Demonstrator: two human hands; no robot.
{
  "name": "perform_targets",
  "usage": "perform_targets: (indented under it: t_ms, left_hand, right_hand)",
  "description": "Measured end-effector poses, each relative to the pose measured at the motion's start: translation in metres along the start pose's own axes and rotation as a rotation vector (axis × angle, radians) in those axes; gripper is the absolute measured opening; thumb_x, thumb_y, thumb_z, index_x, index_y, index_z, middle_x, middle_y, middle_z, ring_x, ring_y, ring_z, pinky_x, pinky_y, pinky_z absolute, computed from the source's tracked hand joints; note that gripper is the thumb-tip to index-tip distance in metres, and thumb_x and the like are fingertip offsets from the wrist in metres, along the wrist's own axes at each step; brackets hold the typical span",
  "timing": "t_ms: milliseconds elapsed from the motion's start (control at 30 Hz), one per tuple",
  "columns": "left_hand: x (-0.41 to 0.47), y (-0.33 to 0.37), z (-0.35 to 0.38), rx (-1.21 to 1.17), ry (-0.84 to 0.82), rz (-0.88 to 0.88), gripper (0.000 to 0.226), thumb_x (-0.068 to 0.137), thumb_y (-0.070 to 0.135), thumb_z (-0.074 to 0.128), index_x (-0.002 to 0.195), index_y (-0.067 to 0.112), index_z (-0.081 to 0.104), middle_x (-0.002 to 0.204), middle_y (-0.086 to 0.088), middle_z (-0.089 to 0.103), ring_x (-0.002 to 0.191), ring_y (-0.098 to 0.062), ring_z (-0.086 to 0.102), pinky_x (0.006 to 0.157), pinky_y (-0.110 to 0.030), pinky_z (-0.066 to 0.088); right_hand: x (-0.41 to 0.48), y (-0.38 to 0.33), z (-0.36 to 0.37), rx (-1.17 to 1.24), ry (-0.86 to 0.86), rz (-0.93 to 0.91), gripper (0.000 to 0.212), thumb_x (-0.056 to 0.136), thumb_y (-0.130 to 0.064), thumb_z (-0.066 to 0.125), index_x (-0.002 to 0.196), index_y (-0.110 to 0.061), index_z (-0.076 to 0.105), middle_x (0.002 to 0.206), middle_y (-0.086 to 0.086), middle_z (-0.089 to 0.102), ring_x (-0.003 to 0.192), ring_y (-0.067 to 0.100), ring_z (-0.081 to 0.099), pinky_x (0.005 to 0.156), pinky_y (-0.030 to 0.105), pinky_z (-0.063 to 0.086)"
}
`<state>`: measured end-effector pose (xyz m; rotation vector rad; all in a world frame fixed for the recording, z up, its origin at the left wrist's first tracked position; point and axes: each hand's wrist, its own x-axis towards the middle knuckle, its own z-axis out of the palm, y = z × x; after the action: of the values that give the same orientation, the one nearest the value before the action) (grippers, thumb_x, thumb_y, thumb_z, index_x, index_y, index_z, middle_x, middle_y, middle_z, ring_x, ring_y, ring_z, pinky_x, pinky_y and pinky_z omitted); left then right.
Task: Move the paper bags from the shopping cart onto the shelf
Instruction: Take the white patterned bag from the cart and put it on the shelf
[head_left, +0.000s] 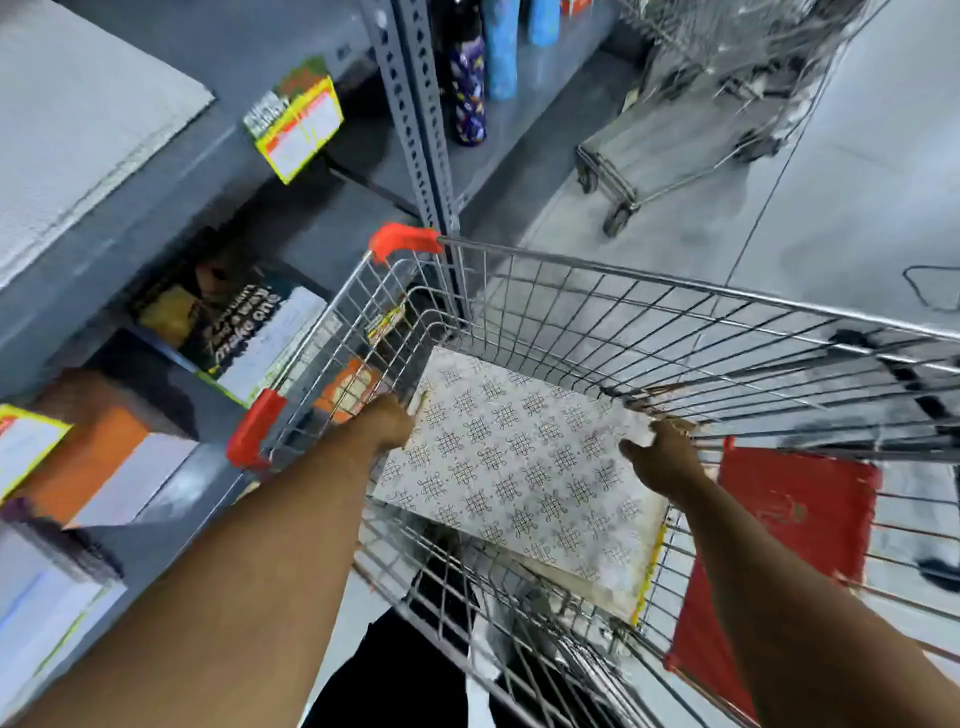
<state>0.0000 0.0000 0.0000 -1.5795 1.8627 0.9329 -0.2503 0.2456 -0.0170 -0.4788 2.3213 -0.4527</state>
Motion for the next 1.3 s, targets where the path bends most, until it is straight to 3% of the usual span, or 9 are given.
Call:
perform_targets:
  t_ms: [167, 233, 367, 600, 733, 867, 1000, 1167, 1300]
  left_hand:
    - [0.053, -0.012, 0.015, 0.125, -0.139, -0.046, 0.06, 0.091, 0.019, 0.05, 0.143, -0.003, 0.028, 0.148, -0.025, 0.037, 0.126, -0.038, 0.048, 0.091, -0.036, 0.047]
    - [0.067, -0.016, 0.022, 0.187, -0.127, -0.027, 0.057, 0.089, 0.02, 0.051, 0.138, -0.004, 0.036, 0.144, -0.026, 0.043, 0.126, -0.039, 0.049, 0.101, -0.04, 0.045]
    - [0.075, -0.017, 0.028, 0.186, -0.013, -0.038, 0.04, 0.087, 0.013, 0.054, 0.122, -0.007, 0.053, 0.123, -0.027, 0.06, 0.109, -0.039, 0.06, 0.085, -0.037, 0.051]
    - [0.06, -0.007, 0.017, 0.045, 0.046, -0.124, 0.044, 0.088, 0.008, 0.051, 0.129, -0.005, 0.047, 0.13, -0.025, 0.055, 0.115, -0.04, 0.056, 0.09, -0.041, 0.051]
    - [0.041, -0.008, 0.002, -0.095, 0.127, -0.063, 0.06, 0.088, 0.005, 0.048, 0.145, 0.017, 0.031, 0.144, -0.017, 0.046, 0.124, -0.039, 0.05, 0.101, -0.042, 0.047]
    - [0.01, -0.003, -0.011, -0.351, 0.305, -0.013, 0.046, 0.086, 0.006, 0.056, 0.129, 0.013, 0.04, 0.126, -0.017, 0.058, 0.105, -0.036, 0.058, 0.075, -0.036, 0.048]
    - [-0.023, 0.007, -0.039, -0.345, 0.336, 0.145, 0.025, 0.089, 0.02, 0.058, 0.108, 0.003, 0.061, 0.097, -0.016, 0.066, 0.081, -0.031, 0.062, 0.066, -0.028, 0.047]
    - [-0.074, 0.02, -0.099, -0.396, 0.402, 0.469, 0.009, 0.091, 0.017, 0.057, 0.083, 0.013, 0.058, 0.079, -0.01, 0.051, 0.074, -0.019, 0.048, 0.066, -0.028, 0.035]
    - [-0.13, 0.04, -0.155, -0.436, 0.403, 0.618, 0.006, 0.095, 0.019, 0.052, 0.099, 0.014, 0.053, 0.076, 0.0, 0.045, 0.064, -0.011, 0.043, 0.062, -0.026, 0.033]
  right_hand:
    - [0.039, 0.019, 0.044, 0.255, 0.029, 0.234, 0.049, 0.086, -0.014, 0.064, 0.132, -0.007, 0.046, 0.124, 0.02, 0.062, 0.111, 0.035, 0.059, 0.087, 0.036, 0.047]
    - [0.046, 0.021, 0.053, 0.302, 0.053, 0.259, 0.055, 0.087, -0.013, 0.063, 0.137, -0.01, 0.04, 0.126, 0.017, 0.061, 0.114, 0.037, 0.057, 0.094, 0.044, 0.048]
    - [0.05, 0.025, 0.06, 0.266, 0.074, 0.277, 0.061, 0.087, -0.017, 0.06, 0.142, -0.006, 0.036, 0.119, 0.022, 0.065, 0.108, 0.038, 0.062, 0.094, 0.052, 0.051]
    - [0.031, 0.012, 0.04, 0.349, 0.258, 0.334, 0.036, 0.077, -0.002, 0.057, 0.11, -0.011, 0.067, 0.09, 0.012, 0.071, 0.075, 0.029, 0.064, 0.063, 0.035, 0.052]
    - [0.011, 0.006, 0.017, 0.54, 0.223, 0.322, 0.036, 0.076, 0.009, 0.06, 0.11, -0.003, 0.068, 0.099, 0.016, 0.071, 0.089, 0.033, 0.068, 0.081, 0.044, 0.059]
    - [-0.017, 0.004, -0.011, 0.802, 0.127, 0.257, 0.013, 0.088, 0.004, 0.059, 0.1, 0.006, 0.061, 0.089, 0.021, 0.065, 0.071, 0.03, 0.065, 0.06, 0.033, 0.058]
    - [-0.036, 0.007, -0.034, 0.93, 0.096, 0.216, 0.007, 0.092, -0.007, 0.058, 0.094, -0.001, 0.057, 0.084, 0.017, 0.064, 0.061, 0.022, 0.068, 0.049, 0.026, 0.056]
    - [-0.062, 0.004, -0.057, 1.019, 0.008, 0.147, 0.01, 0.087, -0.006, 0.064, 0.096, -0.009, 0.063, 0.109, 0.021, 0.069, 0.092, 0.036, 0.069, 0.083, 0.057, 0.056]
    - [-0.092, -0.014, -0.072, 1.23, -0.101, 0.156, 0.018, 0.091, -0.005, 0.059, 0.109, -0.004, 0.061, 0.116, 0.027, 0.064, 0.071, 0.007, 0.072, 0.062, 0.027, 0.06]
